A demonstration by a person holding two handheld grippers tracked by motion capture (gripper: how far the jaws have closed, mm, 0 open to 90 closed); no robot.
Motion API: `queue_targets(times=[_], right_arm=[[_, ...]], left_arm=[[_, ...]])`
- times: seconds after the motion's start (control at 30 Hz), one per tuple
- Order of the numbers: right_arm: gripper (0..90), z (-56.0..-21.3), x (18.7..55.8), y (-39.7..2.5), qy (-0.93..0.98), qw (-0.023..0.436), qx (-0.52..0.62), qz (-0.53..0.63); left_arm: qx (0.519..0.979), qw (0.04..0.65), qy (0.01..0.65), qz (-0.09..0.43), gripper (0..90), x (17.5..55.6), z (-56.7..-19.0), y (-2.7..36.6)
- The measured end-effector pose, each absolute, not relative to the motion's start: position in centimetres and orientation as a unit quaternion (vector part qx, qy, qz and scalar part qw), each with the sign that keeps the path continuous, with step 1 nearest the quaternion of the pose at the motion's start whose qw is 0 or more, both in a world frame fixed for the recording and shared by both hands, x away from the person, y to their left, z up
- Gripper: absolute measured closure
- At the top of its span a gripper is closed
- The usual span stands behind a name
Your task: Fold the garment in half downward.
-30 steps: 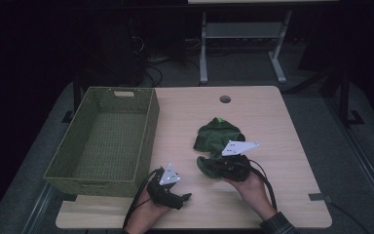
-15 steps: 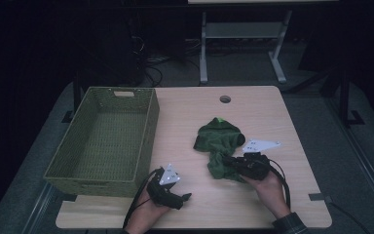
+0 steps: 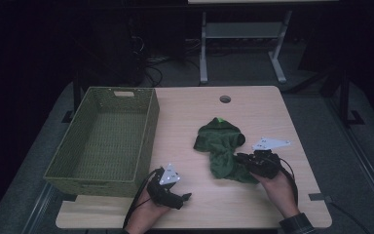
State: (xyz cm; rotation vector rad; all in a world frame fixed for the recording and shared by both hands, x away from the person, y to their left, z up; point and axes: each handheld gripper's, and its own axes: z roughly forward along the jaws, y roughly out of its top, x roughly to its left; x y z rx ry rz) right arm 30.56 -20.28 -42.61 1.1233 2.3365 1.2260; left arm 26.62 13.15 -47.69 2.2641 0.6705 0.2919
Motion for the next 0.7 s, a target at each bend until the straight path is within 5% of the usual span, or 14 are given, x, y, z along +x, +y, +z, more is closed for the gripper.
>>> queue_targets(times=[0.17,0.7], right_arm=[[89.3,-41.7,30.2,-20.1,0.799,0.150,0.368,0.451],[89.9,-46.1,32.8,-17.6,0.845,0.093,0.374,0.370]], left_arm=[[0.881,0.375,0.264,0.115,14.0,26.7,-47.7,13.1],[0.882,0.374,0.265,0.112,14.0,26.7,-47.7,13.1]])
